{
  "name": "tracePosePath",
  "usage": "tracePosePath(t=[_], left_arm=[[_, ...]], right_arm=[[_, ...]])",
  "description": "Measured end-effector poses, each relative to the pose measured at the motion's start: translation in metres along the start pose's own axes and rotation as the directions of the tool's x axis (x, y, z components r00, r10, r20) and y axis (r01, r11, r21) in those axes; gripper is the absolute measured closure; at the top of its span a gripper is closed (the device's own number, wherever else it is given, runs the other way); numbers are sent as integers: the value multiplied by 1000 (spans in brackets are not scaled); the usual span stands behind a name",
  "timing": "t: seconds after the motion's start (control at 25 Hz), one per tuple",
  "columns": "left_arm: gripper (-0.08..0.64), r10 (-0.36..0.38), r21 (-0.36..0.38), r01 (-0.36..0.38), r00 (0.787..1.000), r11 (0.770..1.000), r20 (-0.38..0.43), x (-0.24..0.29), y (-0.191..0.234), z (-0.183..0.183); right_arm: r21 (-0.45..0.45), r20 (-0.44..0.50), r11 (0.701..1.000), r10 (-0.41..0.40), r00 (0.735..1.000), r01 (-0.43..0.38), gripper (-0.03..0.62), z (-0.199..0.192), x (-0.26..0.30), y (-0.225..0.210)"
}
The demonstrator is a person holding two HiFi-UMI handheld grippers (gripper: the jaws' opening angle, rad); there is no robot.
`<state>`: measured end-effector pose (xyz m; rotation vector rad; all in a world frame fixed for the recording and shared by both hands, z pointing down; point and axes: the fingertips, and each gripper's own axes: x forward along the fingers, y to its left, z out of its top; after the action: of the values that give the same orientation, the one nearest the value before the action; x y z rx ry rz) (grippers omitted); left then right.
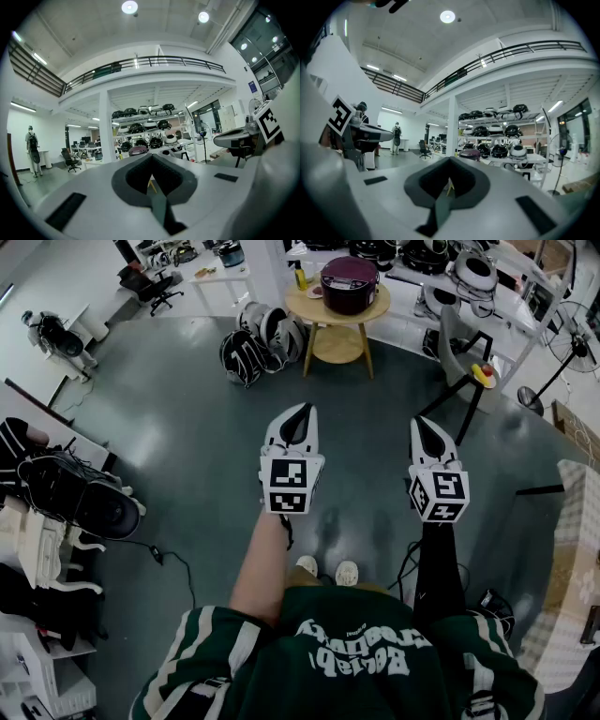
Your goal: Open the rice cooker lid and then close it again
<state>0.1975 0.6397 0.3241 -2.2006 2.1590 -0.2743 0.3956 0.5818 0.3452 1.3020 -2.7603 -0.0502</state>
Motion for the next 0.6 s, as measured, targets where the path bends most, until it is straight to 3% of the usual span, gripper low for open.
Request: tracePosePath(t=[0.16, 0.36, 0.44, 0.56, 0.6], left_arm=[[558, 7, 1, -7, 1000, 1000, 2, -1, -11, 3], [558, 8, 10, -8, 1000, 1000, 0, 0, -23, 5], [558, 5, 4, -5, 1000, 1000, 4, -1, -25, 6], [545, -1, 1, 1, 1000, 1000, 9, 2, -21, 6], [509, -7, -1, 7, 1000, 1000, 8, 5, -20, 6]], right_arm=[[-10, -6, 1000, 5, 1000, -5, 589, -3, -8, -8], [77, 33, 997, 29, 999, -31, 588, -3, -13, -17], [74, 32, 997, 33, 999, -35, 586, -3, -11, -17], [68, 31, 996, 55, 998, -57, 509, -2, -3, -13], [63, 31, 996, 61, 998, -63, 489, 0, 1, -11]])
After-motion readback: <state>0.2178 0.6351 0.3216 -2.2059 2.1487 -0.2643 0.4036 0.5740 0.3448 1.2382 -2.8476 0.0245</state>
